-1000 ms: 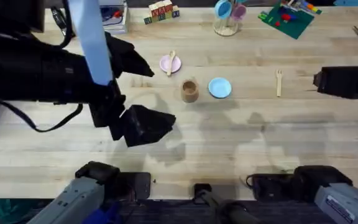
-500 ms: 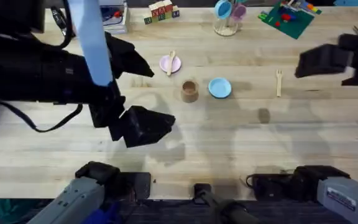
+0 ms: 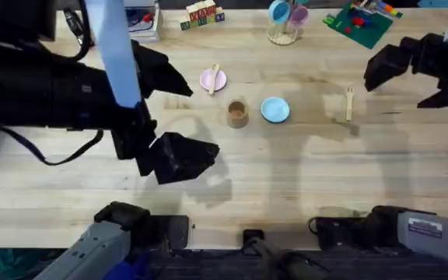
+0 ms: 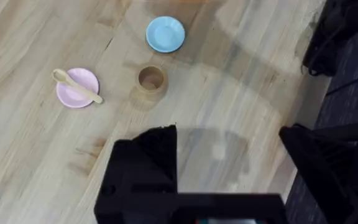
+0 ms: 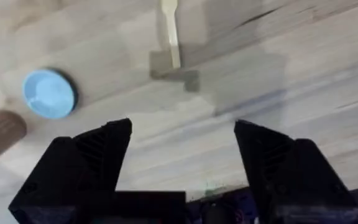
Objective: Pick up a utensil and set it on the pink plate, then put the other utensil in the container.
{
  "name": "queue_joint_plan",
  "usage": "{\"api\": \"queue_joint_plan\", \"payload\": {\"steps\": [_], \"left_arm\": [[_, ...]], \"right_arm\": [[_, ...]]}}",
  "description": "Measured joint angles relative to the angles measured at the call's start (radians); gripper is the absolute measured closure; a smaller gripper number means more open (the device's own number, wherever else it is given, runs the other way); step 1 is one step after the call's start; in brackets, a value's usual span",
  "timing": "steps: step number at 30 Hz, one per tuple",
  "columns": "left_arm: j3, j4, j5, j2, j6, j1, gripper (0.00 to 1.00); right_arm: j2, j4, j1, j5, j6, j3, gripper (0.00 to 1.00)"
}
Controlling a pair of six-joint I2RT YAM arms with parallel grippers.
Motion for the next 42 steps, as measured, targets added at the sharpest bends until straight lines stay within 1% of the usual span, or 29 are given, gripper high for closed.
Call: {"api": "queue_joint_plan", "payload": {"steps": [4,18,25,30,35,37,42], "left_arm": [[0.0,0.0,0.0,0.0,0.0,0.0,0.006],[0.0,0.0,0.0,0.0,0.0,0.0,0.006],[0.0,0.0,0.0,0.0,0.0,0.0,0.006],[0.0,0.0,0.0,0.0,0.0,0.0,0.006],[0.0,0.0,0.0,0.0,0.0,0.0,0.006],[0.0,0.0,0.0,0.0,0.0,0.0,0.005],[0.0,0.0,0.0,0.0,0.0,0.0,0.006]], "right_arm": [[0.065,0.041,-0.028,-0.013,-0.016,0.0,0.007],[0.323,0.198,-0.024,-0.028,-0.024,0.0,0.006],[0.414,0.27,-0.024,-0.028,-0.024,0.0,0.006],[0.43,0.365,-0.019,-0.028,-0.024,-0.025,0.005],[0.43,0.474,0.004,-0.028,-0.024,-0.11,0.005],[0.43,0.488,0.018,-0.024,-0.025,-0.136,0.005],[0.426,0.503,0.041,-0.003,-0.027,-0.146,0.006]]}}
